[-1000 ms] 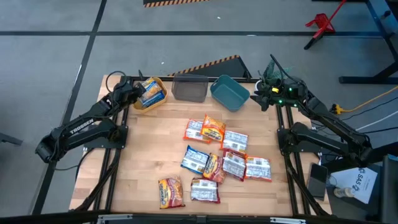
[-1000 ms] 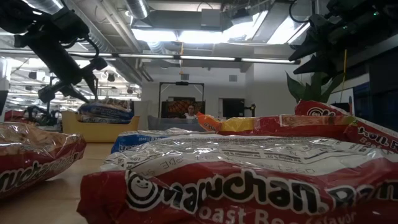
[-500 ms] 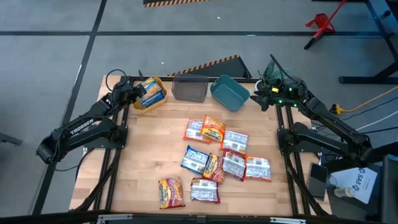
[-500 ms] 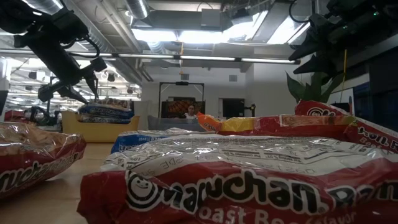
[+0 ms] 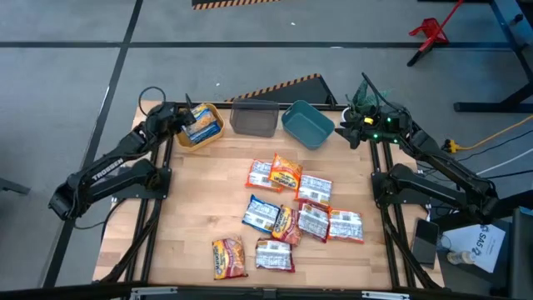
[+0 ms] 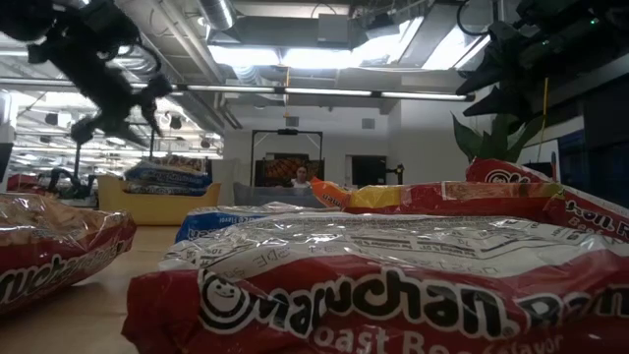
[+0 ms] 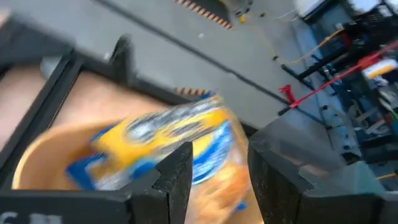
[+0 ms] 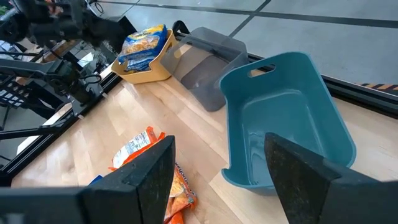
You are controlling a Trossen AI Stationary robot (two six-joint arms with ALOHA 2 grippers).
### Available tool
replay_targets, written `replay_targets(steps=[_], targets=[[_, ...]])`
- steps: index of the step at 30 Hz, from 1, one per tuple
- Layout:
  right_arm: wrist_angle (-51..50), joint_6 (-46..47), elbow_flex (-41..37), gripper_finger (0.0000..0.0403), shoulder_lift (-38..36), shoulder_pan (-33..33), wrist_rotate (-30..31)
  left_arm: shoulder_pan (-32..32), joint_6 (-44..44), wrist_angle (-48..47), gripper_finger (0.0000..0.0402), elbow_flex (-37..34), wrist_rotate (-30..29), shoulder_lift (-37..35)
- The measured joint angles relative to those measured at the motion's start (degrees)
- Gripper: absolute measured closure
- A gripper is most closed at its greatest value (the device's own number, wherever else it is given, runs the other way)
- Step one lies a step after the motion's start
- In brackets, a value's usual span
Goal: Sort Maruchan noodles
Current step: Put the blue noodle pack into the yellow bin
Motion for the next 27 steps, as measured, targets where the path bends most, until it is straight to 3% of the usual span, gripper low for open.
replay_targets(steps=[5, 9, 15, 19, 27], targets=[[0.0, 0.0, 0.0, 0.0169, 0.0, 0.0, 0.0, 0.0, 5.36, -0.74, 0.0257, 4.6, -2.01, 0.49], [-0.02, 0.0, 0.0, 0.0169, 0.02, 0.01, -0.02, 0.0, 5.72, -0.88, 0.0257, 7.23, -0.14, 0.48], [0.54, -1.78, 0.0, 0.0169, 2.65, 1.33, -3.47, -0.77, 11.26, 2.08, 0.0257, 11.25, 11.81, 0.85], [3.18, -2.99, 0.0, 0.0169, 7.62, 6.4, -3.04, -2.81, 11.59, 2.7, 0.0257, 13.63, 18.76, 0.82], [11.56, -7.46, 0.99, 0.0169, 20.59, 21.48, 1.03, -8.32, 11.08, 6.28, 0.0257, 14.19, 25.49, 0.86]])
